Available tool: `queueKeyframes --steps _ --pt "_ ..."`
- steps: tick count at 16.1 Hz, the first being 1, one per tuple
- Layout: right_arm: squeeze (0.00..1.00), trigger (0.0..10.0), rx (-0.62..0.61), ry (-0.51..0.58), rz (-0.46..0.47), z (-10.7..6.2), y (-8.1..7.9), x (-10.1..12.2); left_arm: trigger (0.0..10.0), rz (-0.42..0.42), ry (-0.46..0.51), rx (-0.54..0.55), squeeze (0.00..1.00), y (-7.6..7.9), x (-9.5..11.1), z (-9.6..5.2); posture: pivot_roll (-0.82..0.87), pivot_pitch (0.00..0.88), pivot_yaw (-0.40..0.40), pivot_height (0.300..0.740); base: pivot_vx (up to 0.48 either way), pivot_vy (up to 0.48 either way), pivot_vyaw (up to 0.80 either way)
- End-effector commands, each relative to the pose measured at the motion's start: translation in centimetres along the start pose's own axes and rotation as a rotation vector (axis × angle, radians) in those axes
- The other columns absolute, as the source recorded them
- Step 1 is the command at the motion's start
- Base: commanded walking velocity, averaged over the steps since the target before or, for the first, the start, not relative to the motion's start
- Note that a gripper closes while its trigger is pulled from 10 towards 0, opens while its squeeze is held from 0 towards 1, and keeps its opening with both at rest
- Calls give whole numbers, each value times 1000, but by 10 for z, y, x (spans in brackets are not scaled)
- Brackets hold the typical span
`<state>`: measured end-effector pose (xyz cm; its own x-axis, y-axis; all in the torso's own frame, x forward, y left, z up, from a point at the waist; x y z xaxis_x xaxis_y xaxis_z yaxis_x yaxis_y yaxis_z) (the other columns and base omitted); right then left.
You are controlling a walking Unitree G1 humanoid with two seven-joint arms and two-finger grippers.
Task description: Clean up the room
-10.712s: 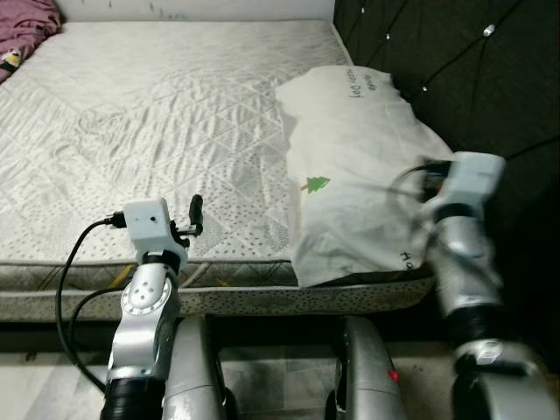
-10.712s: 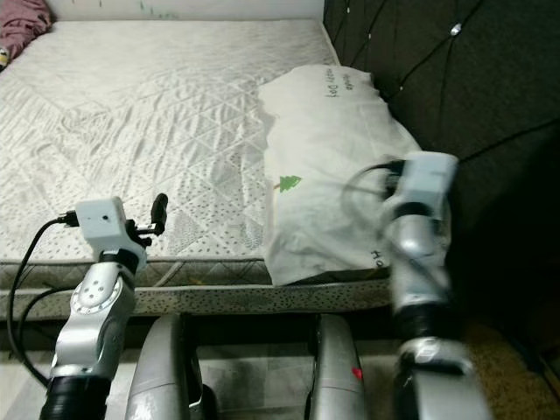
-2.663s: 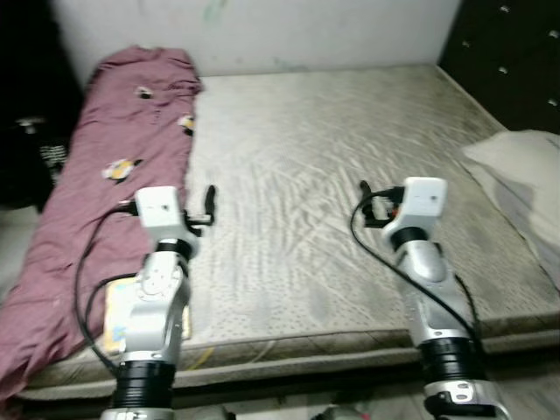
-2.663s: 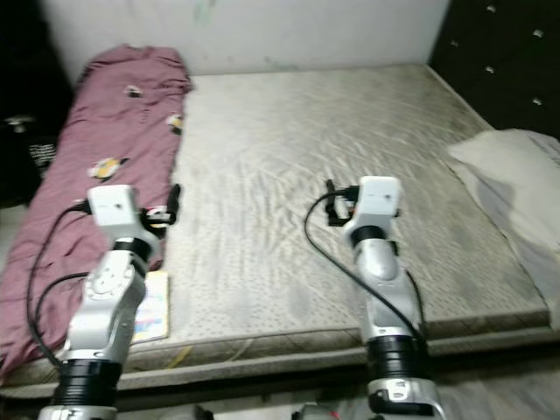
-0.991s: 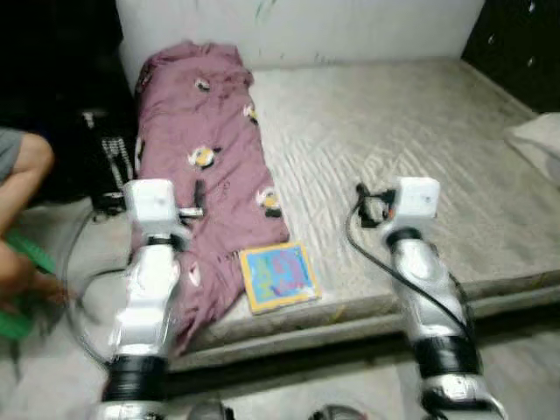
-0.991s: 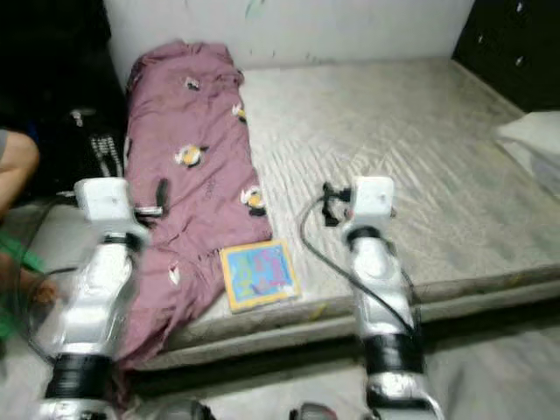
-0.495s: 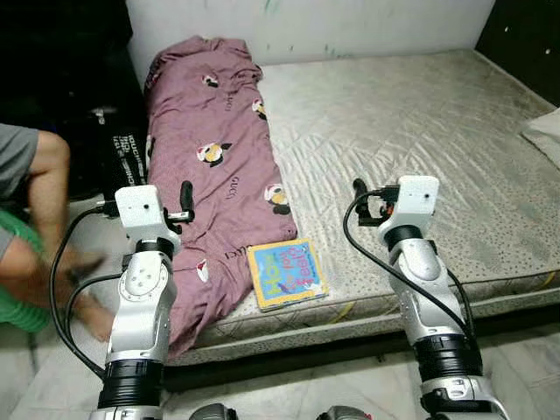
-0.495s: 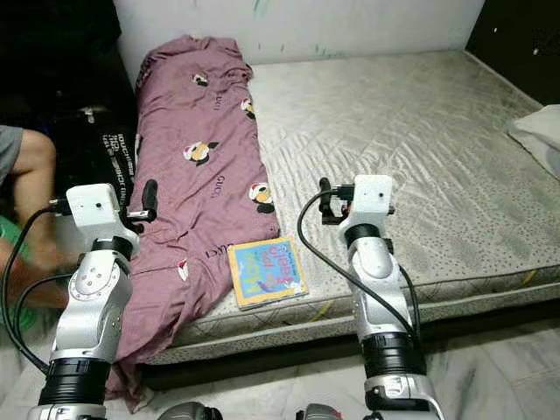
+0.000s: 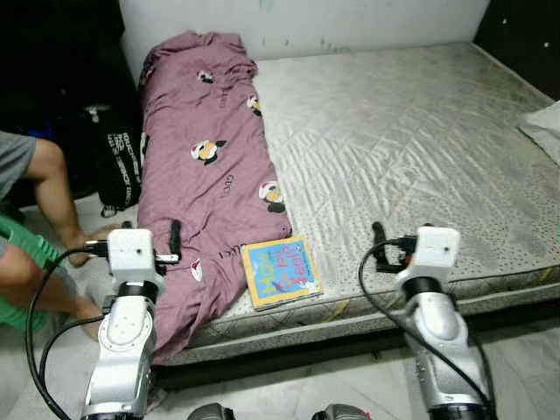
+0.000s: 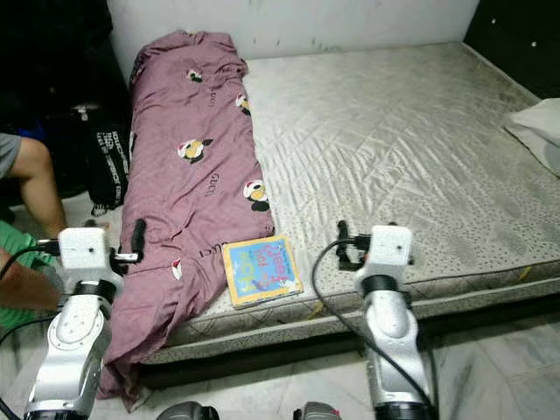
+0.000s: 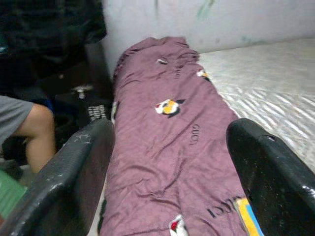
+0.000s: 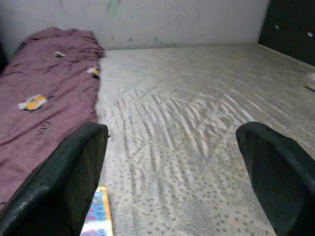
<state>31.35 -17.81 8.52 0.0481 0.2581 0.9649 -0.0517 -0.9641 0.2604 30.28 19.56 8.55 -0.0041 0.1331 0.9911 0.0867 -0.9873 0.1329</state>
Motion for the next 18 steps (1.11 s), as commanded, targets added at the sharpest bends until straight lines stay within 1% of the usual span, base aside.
queueKeyframes --steps 1,2,5,6,7,9,13,14,15,18 --pt "0 10000 0 30 -11 -2 -1 9 10000 12 -7 -9 0 -1 -1 -4 -111 0 52 740 0 0 0" --pt "0 10000 6 14 4 -6 0 7 10000 4 -23 -16 0 -1 -3 -8 -113 0 49 740 0 0 0" --pt "0 10000 28 17 0 -13 -1 10 10000 7 -18 -14 0 1 2 -13 -103 0 38 740 0 0 0" --pt "0 10000 29 12 2 -13 -1 10 10000 3 -18 -1 0 1 3 -13 -104 2 37 740 0 0 0" --pt "0 10000 33 2 16 -13 -1 10 10000 -3 -21 10 0 1 4 -12 -104 9 35 740 0 0 -756" --pt "0 10000 42 1 14 -13 -1 13 10000 -6 -19 -9 0 4 8 -13 -103 21 32 740 0 0 -763" --pt "0 10000 51 1 6 -12 -2 15 10000 -49 -28 30 0 1 9 -14 -94 19 22 740 0 0 -642" --pt "0 10000 45 2 -17 -11 -1 16 10000 -60 -24 48 0 0 12 -13 -94 18 22 740 0 0 0" --pt "0 10000 57 8 -24 -10 -4 18 10000 -55 -15 44 0 2 14 -11 -96 17 22 740 0 0 0" --pt "0 10000 66 11 -24 -8 -5 20 10000 -68 -17 43 0 4 16 -9 -100 23 22 740 0 0 0"
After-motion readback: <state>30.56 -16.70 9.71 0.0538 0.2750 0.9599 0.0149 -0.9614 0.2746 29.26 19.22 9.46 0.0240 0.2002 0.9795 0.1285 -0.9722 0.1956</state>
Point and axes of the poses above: a point about 5 cm out from each wrist's last joint towards the gripper, its own z axis pointing out of the wrist towards the gripper, its own x axis along the axis of the wrist's last joint, y = z × x, the point moved 5 cm from there along z, pointing out of the wrist towards the gripper, and after that the axes turned 14 degrees about -z, right-handed, at the moved point
